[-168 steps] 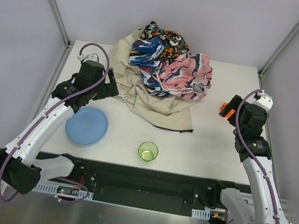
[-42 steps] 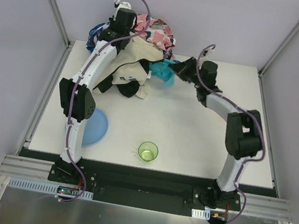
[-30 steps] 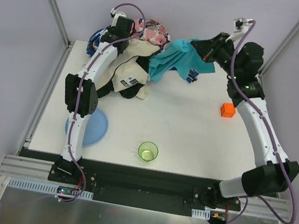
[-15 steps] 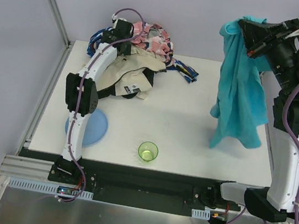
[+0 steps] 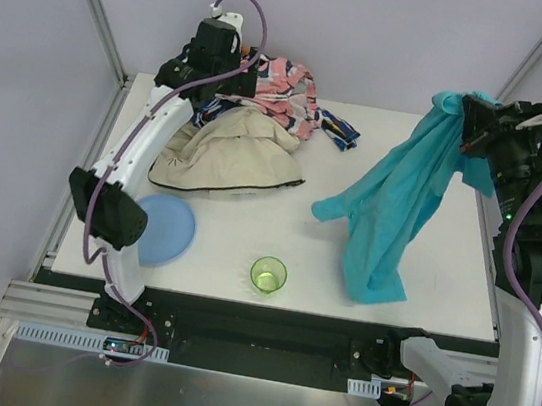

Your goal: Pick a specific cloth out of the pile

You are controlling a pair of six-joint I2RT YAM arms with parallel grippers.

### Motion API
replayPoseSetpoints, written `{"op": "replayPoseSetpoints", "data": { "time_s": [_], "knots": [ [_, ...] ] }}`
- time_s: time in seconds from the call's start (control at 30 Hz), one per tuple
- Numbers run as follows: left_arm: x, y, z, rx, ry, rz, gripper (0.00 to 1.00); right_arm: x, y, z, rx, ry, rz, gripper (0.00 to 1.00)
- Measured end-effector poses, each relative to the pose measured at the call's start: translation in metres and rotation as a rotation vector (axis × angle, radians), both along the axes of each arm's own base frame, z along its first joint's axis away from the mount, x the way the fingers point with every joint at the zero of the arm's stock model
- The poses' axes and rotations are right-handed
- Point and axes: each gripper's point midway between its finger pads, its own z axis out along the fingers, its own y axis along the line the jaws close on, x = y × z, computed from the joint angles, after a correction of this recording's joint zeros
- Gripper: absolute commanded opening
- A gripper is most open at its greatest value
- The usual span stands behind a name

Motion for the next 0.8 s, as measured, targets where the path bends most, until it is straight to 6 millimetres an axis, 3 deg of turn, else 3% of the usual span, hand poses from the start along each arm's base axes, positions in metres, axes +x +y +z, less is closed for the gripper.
{"op": "replayPoseSetpoints", "data": {
  "time_s": [0.13, 0.2, 0.27, 0.37, 0.6, 0.7, 0.8],
  "knots": [
    [-0.046, -0.017, 0.068, -0.053, -0.13, -0.067, 0.99, -0.002, -0.018, -0.027, -0.017, 0.039, -0.096, 0.01],
    [-0.063, -0.018, 0.087, -0.074, -0.17, -0.083, 0.99, -0.002, -0.026, -0.042, -0.026, 0.065, -0.136, 0.01],
    [-0.073, -0.015, 0.094, -0.088, -0.182, -0.079, 0.99, -0.002, -0.032, -0.056, -0.034, 0.091, -0.169, 0.01],
    [-0.08, -0.012, 0.082, -0.095, -0.154, -0.064, 0.99, -0.006, -0.042, -0.074, -0.049, 0.129, -0.222, 0.01],
    [-0.09, -0.01, 0.019, -0.1, -0.002, -0.018, 0.99, -0.016, -0.055, -0.093, -0.058, 0.168, -0.279, 0.01],
    [-0.103, -0.005, 0.005, -0.113, 0.036, 0.008, 0.99, -0.004, -0.05, -0.131, -0.049, 0.248, -0.266, 0.01],
    [-0.119, 0.004, 0.001, -0.126, 0.038, 0.041, 0.99, 0.013, -0.037, -0.203, -0.029, 0.404, -0.225, 0.01]
  ]
}}
